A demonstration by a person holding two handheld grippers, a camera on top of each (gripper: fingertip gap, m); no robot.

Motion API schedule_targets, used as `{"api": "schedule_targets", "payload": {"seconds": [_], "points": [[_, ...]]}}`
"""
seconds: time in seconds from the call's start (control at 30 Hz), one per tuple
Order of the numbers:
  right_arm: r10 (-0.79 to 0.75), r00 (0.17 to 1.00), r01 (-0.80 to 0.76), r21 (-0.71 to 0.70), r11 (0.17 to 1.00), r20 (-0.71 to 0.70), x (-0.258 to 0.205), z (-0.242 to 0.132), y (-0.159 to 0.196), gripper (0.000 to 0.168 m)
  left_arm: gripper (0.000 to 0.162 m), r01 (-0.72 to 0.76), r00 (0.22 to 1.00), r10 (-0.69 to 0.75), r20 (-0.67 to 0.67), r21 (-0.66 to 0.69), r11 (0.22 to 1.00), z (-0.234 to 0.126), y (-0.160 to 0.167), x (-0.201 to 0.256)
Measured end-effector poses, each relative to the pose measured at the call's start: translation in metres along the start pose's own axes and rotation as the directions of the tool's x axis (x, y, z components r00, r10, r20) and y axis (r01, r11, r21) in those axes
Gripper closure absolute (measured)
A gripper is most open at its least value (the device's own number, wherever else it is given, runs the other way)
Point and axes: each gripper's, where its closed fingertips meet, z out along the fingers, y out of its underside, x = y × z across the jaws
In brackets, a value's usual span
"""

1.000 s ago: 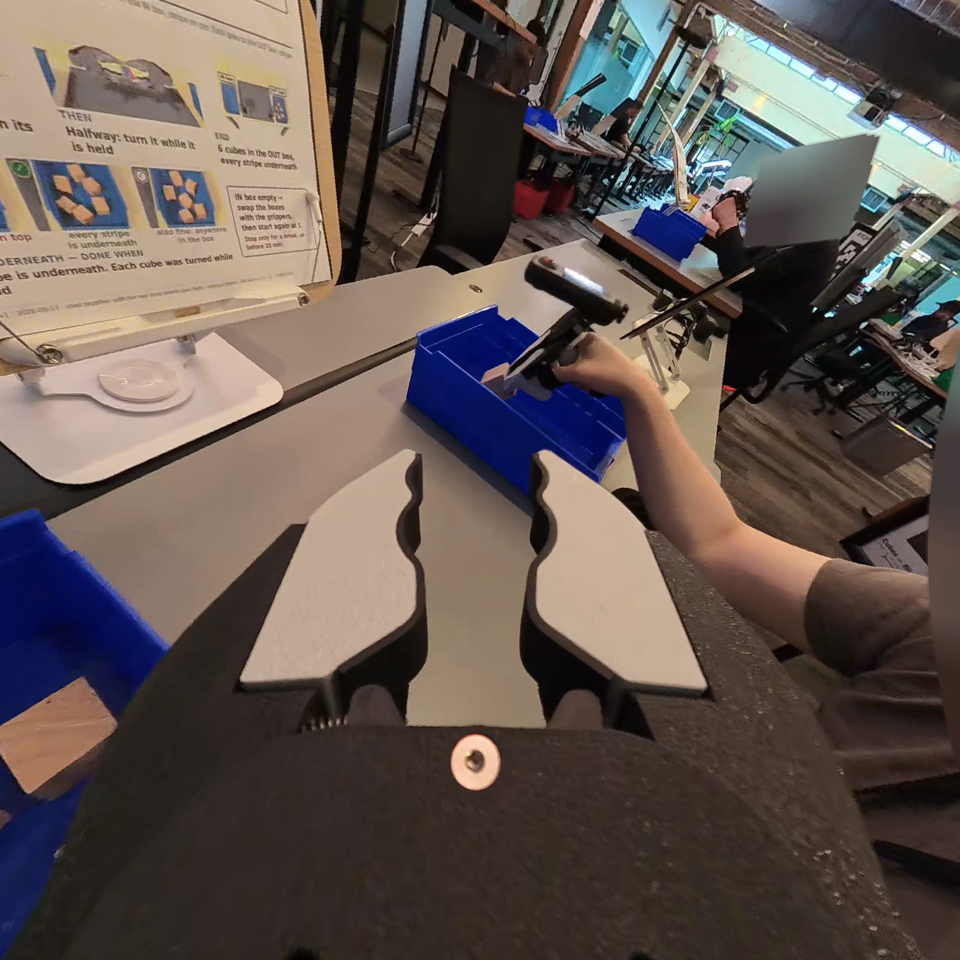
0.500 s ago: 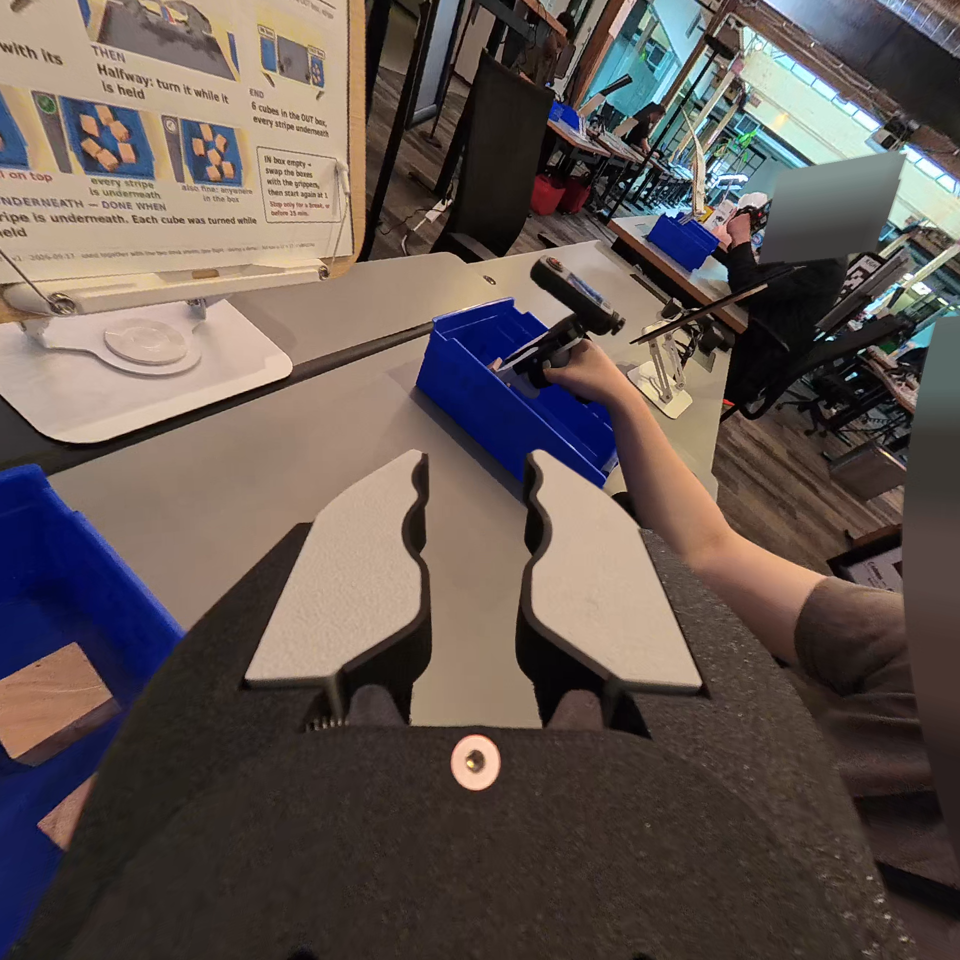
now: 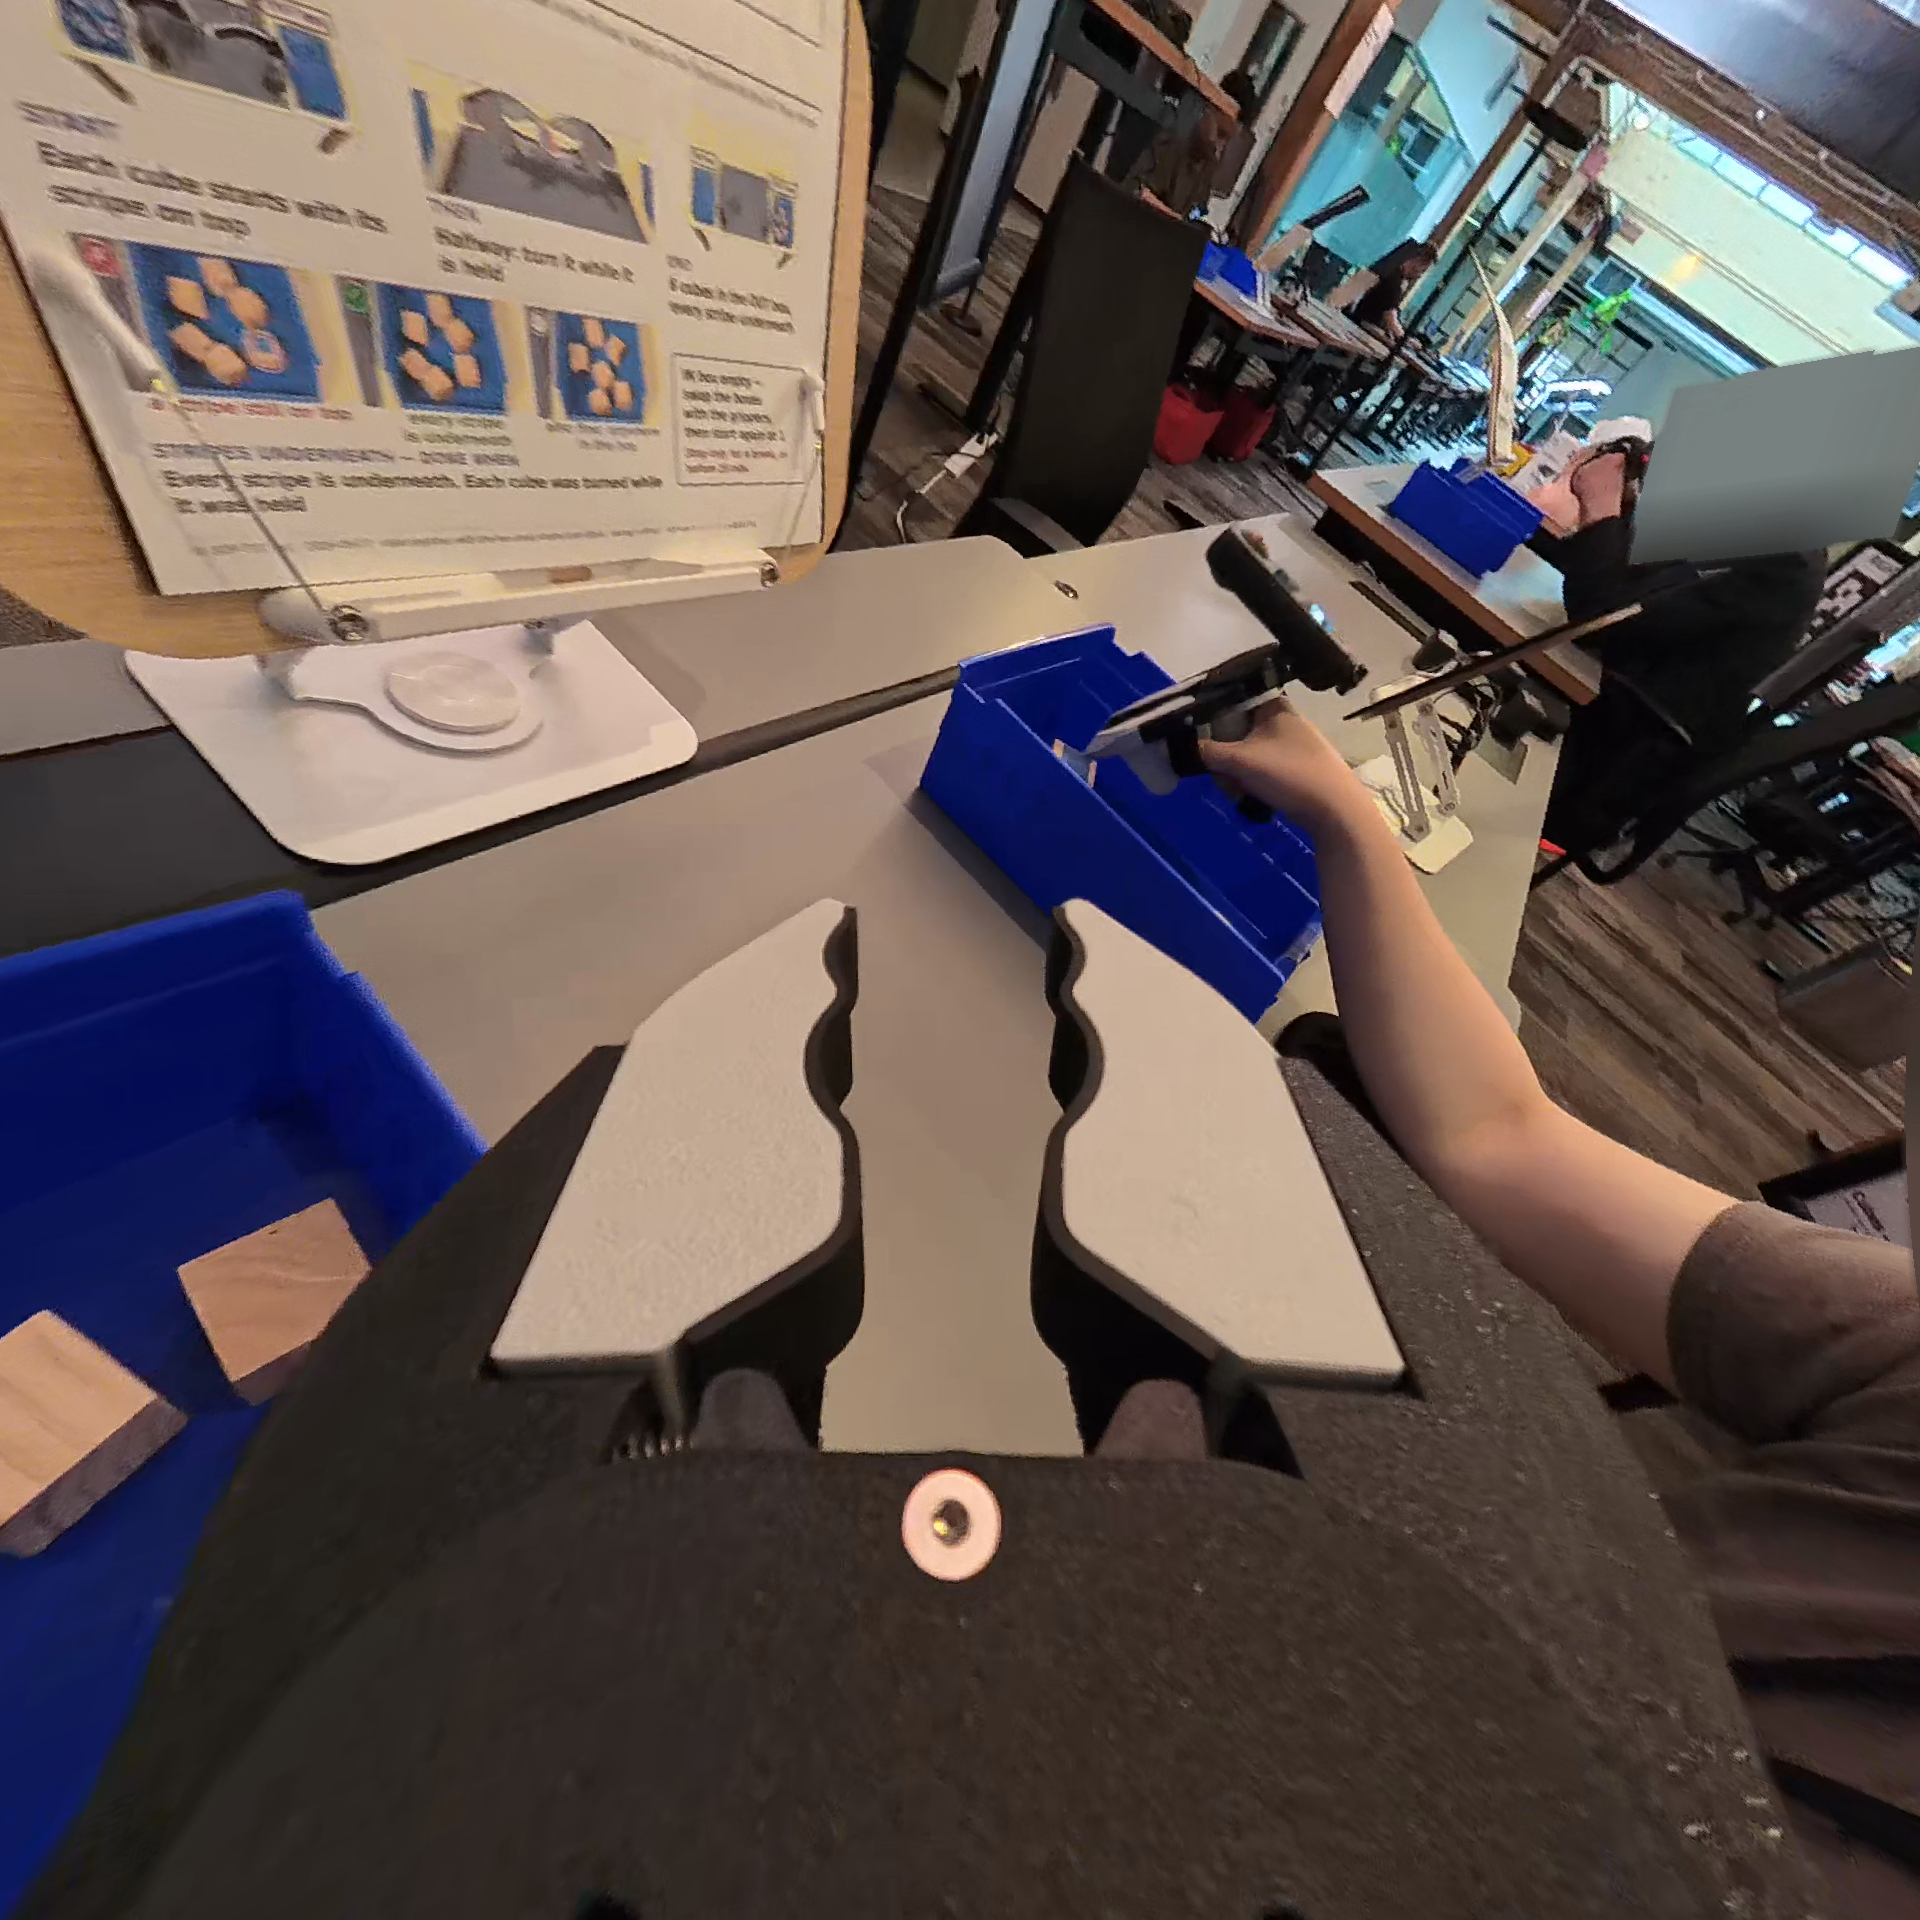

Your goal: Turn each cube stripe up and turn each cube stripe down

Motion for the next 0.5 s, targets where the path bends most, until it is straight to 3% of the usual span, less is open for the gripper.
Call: {"api": "schedule_targets", "payload": {"seconds": [0.17, 0.5], "points": [[0.06, 0.993, -0.055, -0.058, 0.997, 0.099, -0.01, 0.005, 0.011, 0.134, 0.128, 0.006, 1.0, -0.006, 0.018, 0.007, 1.0, -0.007, -0.001, -0.004], [0.141, 0.975, -0.121, -0.122, 0.985, 0.173, -0.019, 0.002, 0.021, 0.134, 0.128, 0.01, 1.0, -0.01, 0.013, -0.014, 1.0, -0.003, 0.003, -0.003]]}}
